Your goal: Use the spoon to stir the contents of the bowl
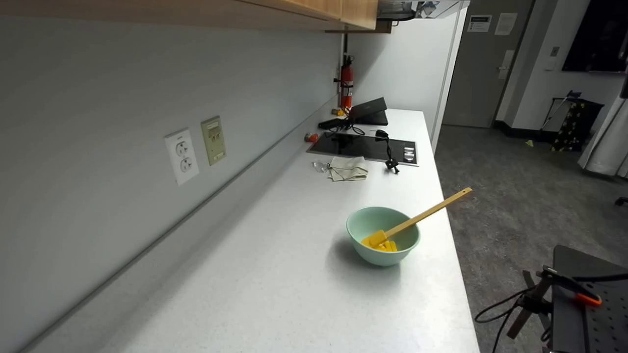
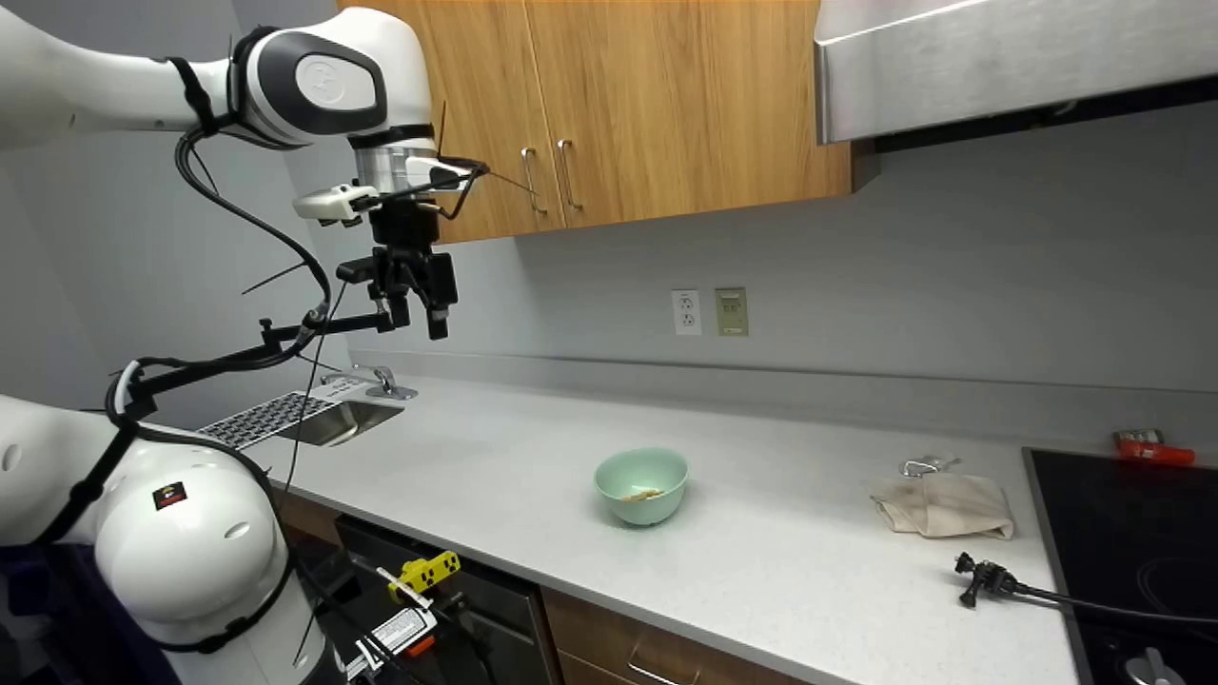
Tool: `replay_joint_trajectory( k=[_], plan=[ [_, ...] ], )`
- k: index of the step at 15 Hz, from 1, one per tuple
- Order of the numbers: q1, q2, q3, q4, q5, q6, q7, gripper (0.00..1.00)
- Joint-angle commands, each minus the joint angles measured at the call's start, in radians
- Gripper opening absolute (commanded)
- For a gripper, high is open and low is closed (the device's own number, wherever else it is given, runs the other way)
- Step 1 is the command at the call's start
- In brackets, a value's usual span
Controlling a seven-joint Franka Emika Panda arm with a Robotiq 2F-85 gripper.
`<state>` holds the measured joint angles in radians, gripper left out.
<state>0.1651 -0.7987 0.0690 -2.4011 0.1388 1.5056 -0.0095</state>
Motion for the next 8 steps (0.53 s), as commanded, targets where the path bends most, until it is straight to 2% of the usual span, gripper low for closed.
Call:
replay_joint_trajectory(
  k=[1,8],
  plan=[
    [-0.018,0.000,0.012,0.003,0.007,-0.004,-0.010,1.00],
    [-0.021,0.013,0.011,0.004,0.007,0.002,-0.008,1.00]
  ],
)
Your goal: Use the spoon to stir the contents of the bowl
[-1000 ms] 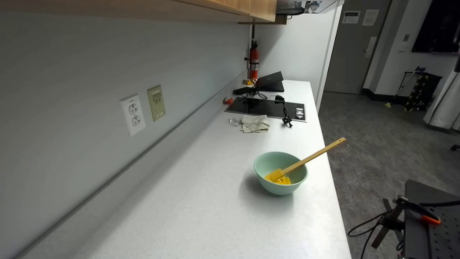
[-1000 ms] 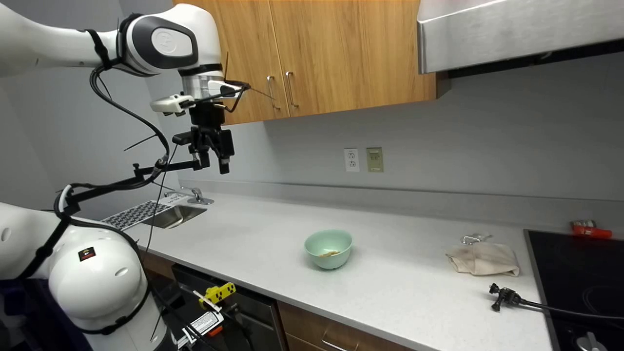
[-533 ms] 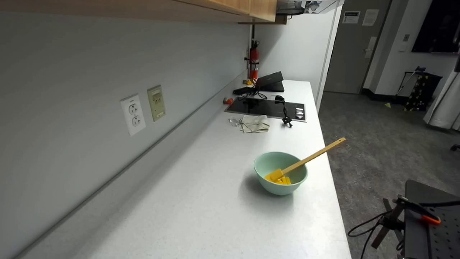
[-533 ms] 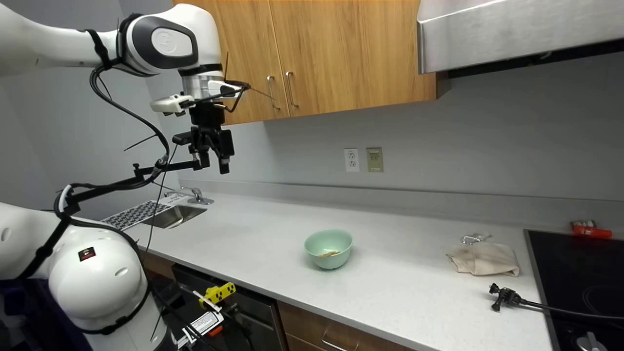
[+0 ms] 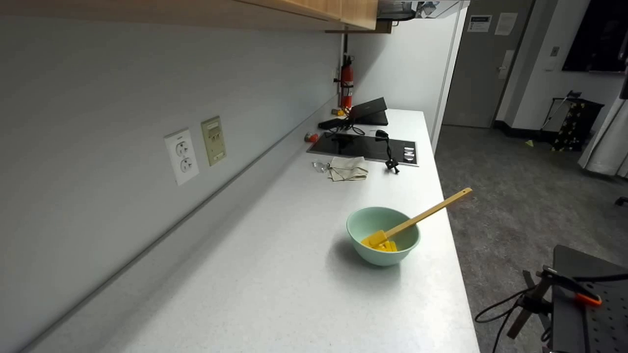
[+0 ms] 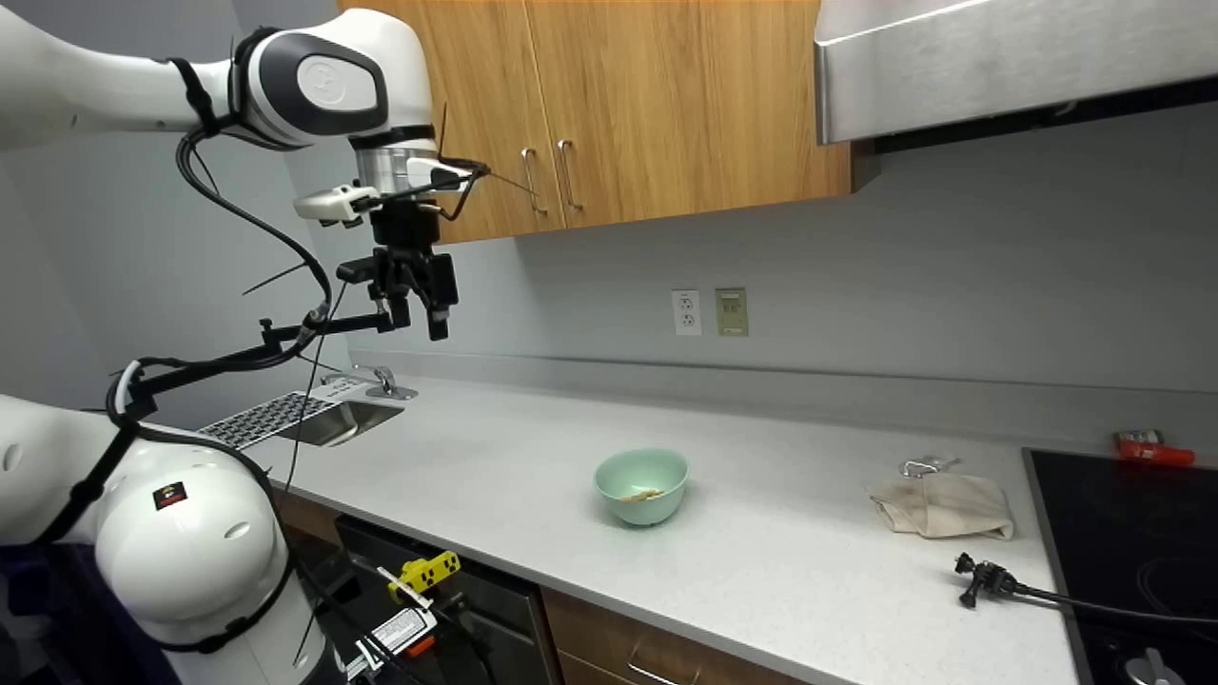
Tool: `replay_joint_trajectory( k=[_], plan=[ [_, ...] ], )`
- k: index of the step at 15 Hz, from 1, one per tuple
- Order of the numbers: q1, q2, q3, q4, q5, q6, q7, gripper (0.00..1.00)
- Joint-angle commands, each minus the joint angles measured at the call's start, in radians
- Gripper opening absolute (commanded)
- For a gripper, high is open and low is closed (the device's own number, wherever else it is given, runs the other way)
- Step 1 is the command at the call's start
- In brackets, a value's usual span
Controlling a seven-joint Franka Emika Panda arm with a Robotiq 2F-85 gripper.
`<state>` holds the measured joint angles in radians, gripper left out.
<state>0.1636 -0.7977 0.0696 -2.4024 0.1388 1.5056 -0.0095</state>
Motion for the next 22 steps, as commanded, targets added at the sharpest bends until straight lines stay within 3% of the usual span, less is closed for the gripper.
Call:
replay_joint_trajectory(
  k=[1,7,17,22],
  plan=[
    [-0.021,0.017,0.007,0.006,0.008,0.005,-0.011,1.00],
    [-0.048,0.069,-0.002,-0.006,-0.041,0.084,-0.027,1.00],
    [-0.115,0.245,-0.054,-0.006,-0.211,0.371,-0.080,1.00],
    [-0.110,0.253,-0.057,-0.013,-0.212,0.359,-0.081,1.00]
  ],
)
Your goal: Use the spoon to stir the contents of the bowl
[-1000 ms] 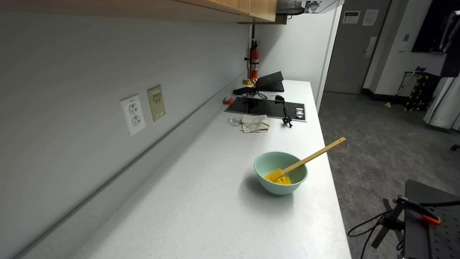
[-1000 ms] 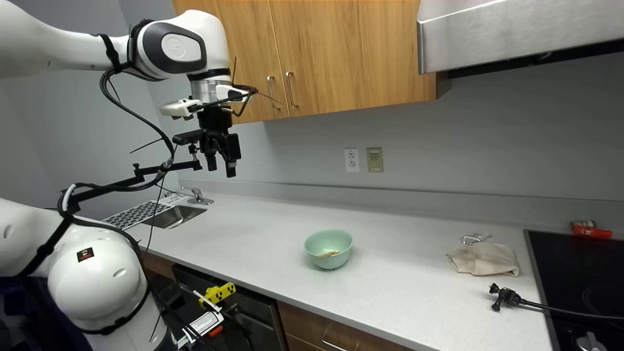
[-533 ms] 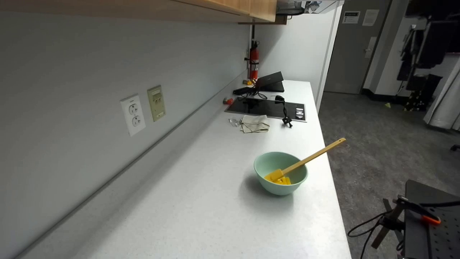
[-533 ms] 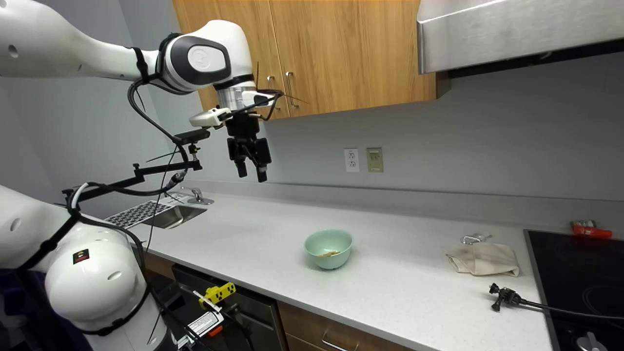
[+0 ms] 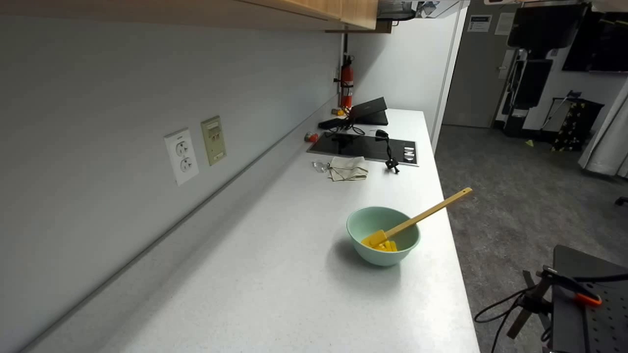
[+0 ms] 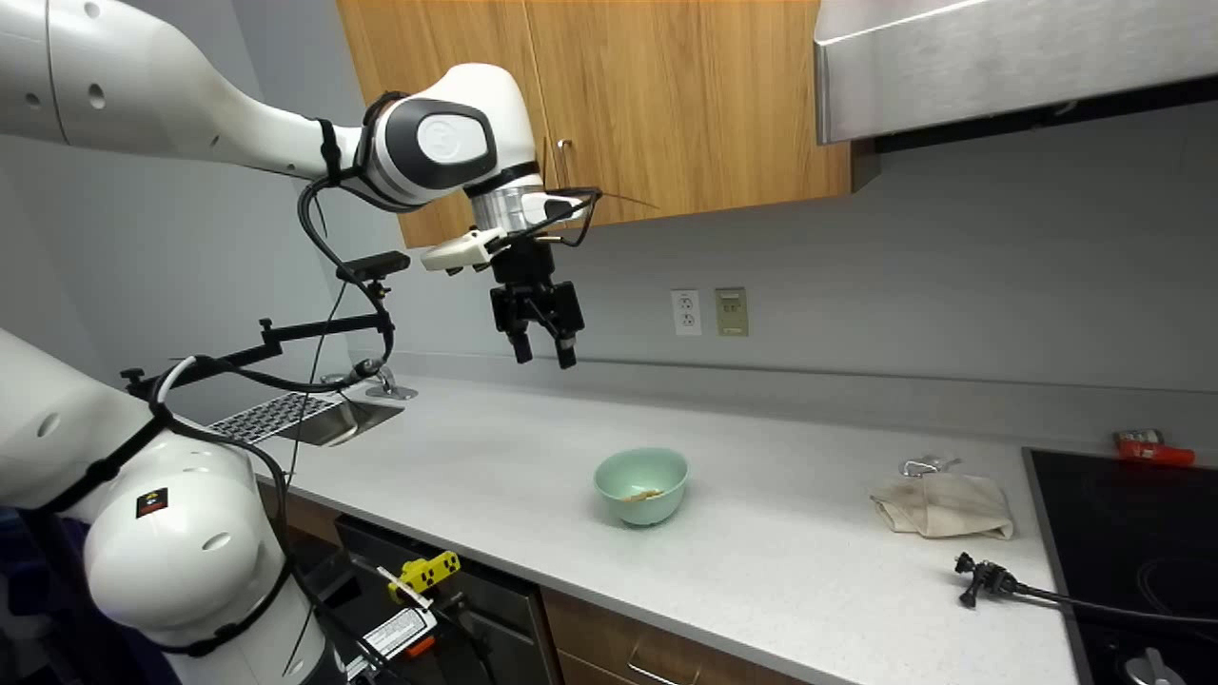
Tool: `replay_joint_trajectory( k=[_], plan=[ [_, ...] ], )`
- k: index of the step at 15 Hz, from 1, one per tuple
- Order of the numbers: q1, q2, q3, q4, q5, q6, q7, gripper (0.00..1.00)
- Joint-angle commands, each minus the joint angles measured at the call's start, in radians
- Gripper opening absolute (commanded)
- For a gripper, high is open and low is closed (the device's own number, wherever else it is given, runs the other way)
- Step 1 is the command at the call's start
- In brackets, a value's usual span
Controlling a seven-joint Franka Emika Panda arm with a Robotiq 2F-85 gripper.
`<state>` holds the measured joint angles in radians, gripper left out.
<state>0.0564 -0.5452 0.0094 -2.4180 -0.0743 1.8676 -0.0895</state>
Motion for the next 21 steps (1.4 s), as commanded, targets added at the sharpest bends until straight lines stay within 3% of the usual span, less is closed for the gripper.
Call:
replay_joint_trajectory(
  k=[1,13,15,16,20,21],
  plan=[
    [-0.003,0.000,0.003,0.002,0.002,-0.002,-0.002,1.00],
    [0.022,0.318,-0.016,0.216,-0.022,-0.073,-0.321,1.00],
    [0.022,0.367,-0.005,0.253,-0.021,-0.091,-0.337,1.00],
    [0.012,0.303,-0.007,0.179,0.000,-0.039,-0.305,1.00],
    [0.012,0.365,0.001,0.226,0.000,-0.058,-0.317,1.00],
    [0.012,0.356,0.008,0.204,-0.036,-0.005,-0.300,1.00]
  ],
)
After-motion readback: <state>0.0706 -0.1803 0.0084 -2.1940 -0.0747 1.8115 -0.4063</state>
